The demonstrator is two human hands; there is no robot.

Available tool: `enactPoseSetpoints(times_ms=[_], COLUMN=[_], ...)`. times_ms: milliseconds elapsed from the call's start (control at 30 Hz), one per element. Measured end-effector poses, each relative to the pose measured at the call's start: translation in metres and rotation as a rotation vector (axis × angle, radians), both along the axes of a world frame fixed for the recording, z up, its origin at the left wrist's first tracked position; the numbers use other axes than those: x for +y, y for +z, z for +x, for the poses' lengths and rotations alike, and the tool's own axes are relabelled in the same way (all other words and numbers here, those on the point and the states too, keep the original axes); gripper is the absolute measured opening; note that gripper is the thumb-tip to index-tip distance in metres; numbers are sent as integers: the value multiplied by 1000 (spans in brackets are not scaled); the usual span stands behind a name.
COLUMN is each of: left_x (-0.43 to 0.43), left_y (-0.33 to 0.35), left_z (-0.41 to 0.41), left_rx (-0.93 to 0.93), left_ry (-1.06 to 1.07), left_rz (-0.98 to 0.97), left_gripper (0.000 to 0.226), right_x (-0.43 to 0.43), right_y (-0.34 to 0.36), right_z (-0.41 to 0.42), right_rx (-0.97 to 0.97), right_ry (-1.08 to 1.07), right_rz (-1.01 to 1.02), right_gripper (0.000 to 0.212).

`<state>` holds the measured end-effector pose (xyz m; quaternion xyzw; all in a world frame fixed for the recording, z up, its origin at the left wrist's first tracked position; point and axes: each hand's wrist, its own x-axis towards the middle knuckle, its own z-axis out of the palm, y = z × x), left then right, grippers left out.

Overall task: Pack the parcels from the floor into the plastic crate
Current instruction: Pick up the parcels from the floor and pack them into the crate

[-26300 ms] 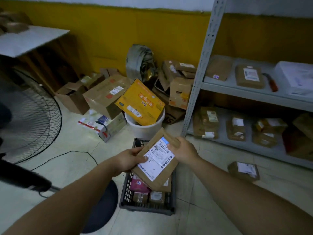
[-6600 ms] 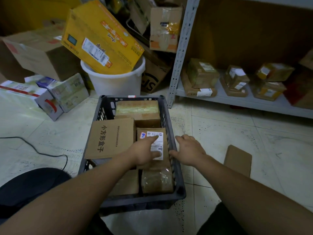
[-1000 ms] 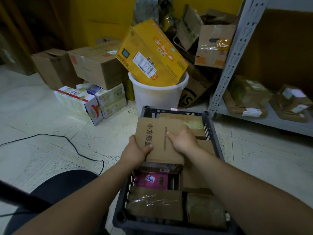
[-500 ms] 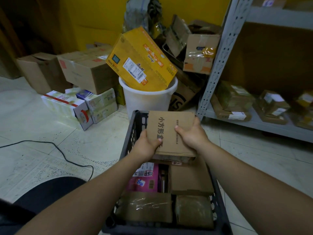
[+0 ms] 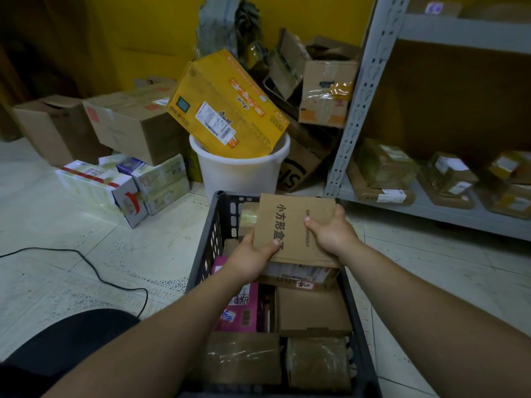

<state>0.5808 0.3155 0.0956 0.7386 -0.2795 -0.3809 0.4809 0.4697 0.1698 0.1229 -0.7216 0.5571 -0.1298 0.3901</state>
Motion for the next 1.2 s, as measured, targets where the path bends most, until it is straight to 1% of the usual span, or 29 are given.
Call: enactPoseSetpoints(times_ms=[133, 267, 367, 433, 500, 567, 600, 633, 700, 733, 767, 800, 867, 933, 1033, 1133, 1200], left_x=[-2, -2, -6, -11, -19, -28, -32, -37, -47, -51, -55, -60, -68, -74, -75, -70, -66], left_y=[3, 7, 1, -4, -12, -26, -33, -42, -56, -60, -65, -70, -83, -94, -104, -105, -102], left_z=[4, 6, 12, 17, 24, 33, 39, 46, 57, 61, 65, 68, 75, 79, 85, 89, 91], left_rx=[15, 11, 9, 15, -12, -134, -231, -339, -561, -631, -660, -651, -584, -581, -710, -805, -876], left_ry=[-4, -16, -17, 7, 74, 123, 113, 78, -14, -51, -85, -118, -161, -161, -128, -113, -132], left_rz=[-2, -56, -54, -38, 1, 71, 116, 167, 305, 386, 452, 497, 511, 487, 469, 443, 456], left_gripper=[49, 44, 43, 46, 51, 47, 45, 48, 63, 70, 78, 86, 94, 88, 67, 41, 33], right_x=[-4, -11, -17, -22, -26, -29, -30, -32, -36, -38, -39, -40, -42, -43, -44, -43, -43], right_y=[3, 7, 12, 15, 14, 9, 5, 2, -2, -4, -5, -6, -9, -10, -11, -12, -14], right_z=[1, 5, 4, 1, -2, -5, -5, -5, -3, -2, 0, 1, 2, 3, 3, 2, 2], right_rx=[-15, -20, -27, -15, 0, -7, -13, -12, 6, 18, 31, 46, 61, 66, 78, 79, 73], right_ry=[-15, -11, -10, -2, -2, -10, -11, -11, -5, -1, 5, 10, 12, 11, 12, 15, 22], right_rz=[4, 4, 4, 8, 23, 38, 39, 35, 22, 17, 7, -5, -25, -37, -55, -60, -60], right_gripper=[80, 83, 78, 74, 72, 72, 71, 72, 73, 73, 73, 74, 75, 78, 81, 80, 79])
